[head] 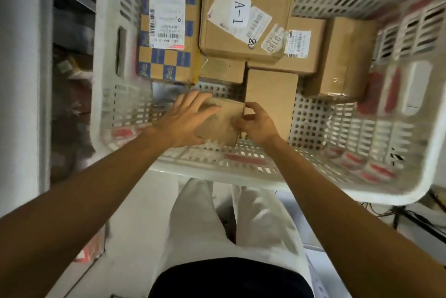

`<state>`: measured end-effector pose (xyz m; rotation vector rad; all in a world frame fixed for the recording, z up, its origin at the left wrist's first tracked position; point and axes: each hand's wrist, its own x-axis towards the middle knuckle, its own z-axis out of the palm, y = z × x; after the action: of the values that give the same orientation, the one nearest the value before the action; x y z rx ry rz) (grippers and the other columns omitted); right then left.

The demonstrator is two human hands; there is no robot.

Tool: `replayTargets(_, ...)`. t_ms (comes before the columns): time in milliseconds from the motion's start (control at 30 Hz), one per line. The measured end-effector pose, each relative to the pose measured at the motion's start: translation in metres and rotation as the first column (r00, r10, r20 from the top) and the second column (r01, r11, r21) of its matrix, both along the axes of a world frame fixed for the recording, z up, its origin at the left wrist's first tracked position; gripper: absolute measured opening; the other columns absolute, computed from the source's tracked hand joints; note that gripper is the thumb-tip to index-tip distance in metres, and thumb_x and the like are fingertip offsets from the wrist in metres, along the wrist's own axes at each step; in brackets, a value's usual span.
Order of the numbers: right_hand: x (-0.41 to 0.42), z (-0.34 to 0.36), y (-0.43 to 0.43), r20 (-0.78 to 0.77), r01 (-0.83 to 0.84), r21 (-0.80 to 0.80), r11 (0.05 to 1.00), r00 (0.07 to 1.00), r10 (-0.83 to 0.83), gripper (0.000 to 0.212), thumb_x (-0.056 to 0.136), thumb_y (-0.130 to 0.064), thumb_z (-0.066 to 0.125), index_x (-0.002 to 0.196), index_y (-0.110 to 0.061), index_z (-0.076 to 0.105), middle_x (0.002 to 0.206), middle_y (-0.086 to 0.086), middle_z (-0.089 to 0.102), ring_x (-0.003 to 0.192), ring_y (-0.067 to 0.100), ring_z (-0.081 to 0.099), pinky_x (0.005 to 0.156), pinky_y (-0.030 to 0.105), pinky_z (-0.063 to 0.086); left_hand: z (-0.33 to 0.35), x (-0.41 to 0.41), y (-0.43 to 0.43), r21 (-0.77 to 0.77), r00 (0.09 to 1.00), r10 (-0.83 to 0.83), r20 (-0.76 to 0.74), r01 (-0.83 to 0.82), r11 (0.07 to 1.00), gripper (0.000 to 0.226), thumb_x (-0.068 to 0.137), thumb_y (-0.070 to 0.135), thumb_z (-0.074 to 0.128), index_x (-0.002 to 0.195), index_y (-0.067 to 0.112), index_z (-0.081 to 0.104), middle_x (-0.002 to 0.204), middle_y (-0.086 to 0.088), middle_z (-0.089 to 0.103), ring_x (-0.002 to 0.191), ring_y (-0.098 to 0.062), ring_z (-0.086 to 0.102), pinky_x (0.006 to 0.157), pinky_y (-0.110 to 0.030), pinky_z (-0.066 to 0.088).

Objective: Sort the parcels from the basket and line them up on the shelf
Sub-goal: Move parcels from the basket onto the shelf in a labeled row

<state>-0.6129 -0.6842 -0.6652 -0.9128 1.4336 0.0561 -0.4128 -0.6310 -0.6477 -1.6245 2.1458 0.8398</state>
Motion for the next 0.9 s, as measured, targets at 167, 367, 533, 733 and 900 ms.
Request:
replayTargets(167,0.003,-0.008,0.001,0.05,0.151,0.06,0.987,0.987,-0.154,0.046,0.089,0.0,0.064,0.132,-0.007,0.048,0.108,0.027,0.065,0.084,0.029,0.061,0.08,0.046,0.055,-0.007,-0.001,-0.004,0.013,1.0,-0.016,-0.011,0.016,1.0,0.099,0.069,0.044,0.079,0.149,0.024,0.024,0.155,-0.007,0.016,0.142,-0.028,0.012,0.117,-0.042,0.011)
replayTargets(367,0.003,0.002,0.001,0.11,0.216,0.048,0.975,0.969,-0.22,0.042,0.093,0.0,0.059,0.133,-0.006,0.051,0.099,0.016,0.061,0.085,0.028,0.058,0.081,0.049,0.054,-0.004,-0.005,-0.007,-0.031,0.999,0.029,-0.027,-0.03,0.999,0.095,0.058,0.048,0.081,0.139,0.025,0.037,0.141,-0.003,0.034,0.13,-0.024,0.029,0.108,-0.041,0.024)
replayTargets(533,0.003,0.024,-0.01,0.198,0.284,-0.01,0.959,0.94,-0.277,0.036,0.089,-0.01,0.067,0.123,-0.001,0.059,0.105,0.015,0.064,0.091,0.023,0.06,0.08,0.032,0.055,0.031,0.002,-0.012,-0.042,0.977,0.168,-0.134,-0.176,0.984,0.092,0.056,0.052,0.082,0.135,0.028,0.042,0.137,0.001,0.039,0.125,-0.021,0.034,0.103,-0.04,0.03)
replayTargets(733,0.008,0.068,-0.01,0.284,0.326,-0.072,0.943,0.913,-0.294,0.033,0.087,-0.016,0.071,0.114,0.004,0.066,0.103,0.017,0.069,0.087,0.019,0.064,0.086,0.039,0.055,0.089,0.013,-0.015,-0.01,0.939,0.292,-0.181,-0.299,0.954,0.088,0.059,0.052,0.083,0.136,0.038,0.044,0.137,0.01,0.043,0.124,-0.013,0.04,0.102,-0.04,0.032)
replayTargets(900,0.011,0.11,-0.019,0.375,0.282,-0.127,0.951,0.901,-0.217,0.023,0.09,-0.021,0.067,0.102,-0.001,0.071,0.092,0.001,0.071,0.077,0.0,0.064,0.074,0.017,0.052,0.136,0.03,-0.012,-0.016,0.818,0.513,-0.26,-0.534,0.845,0.085,0.057,0.053,0.084,0.133,0.042,0.047,0.14,0.01,0.048,0.125,-0.015,0.046,0.106,-0.044,0.037)
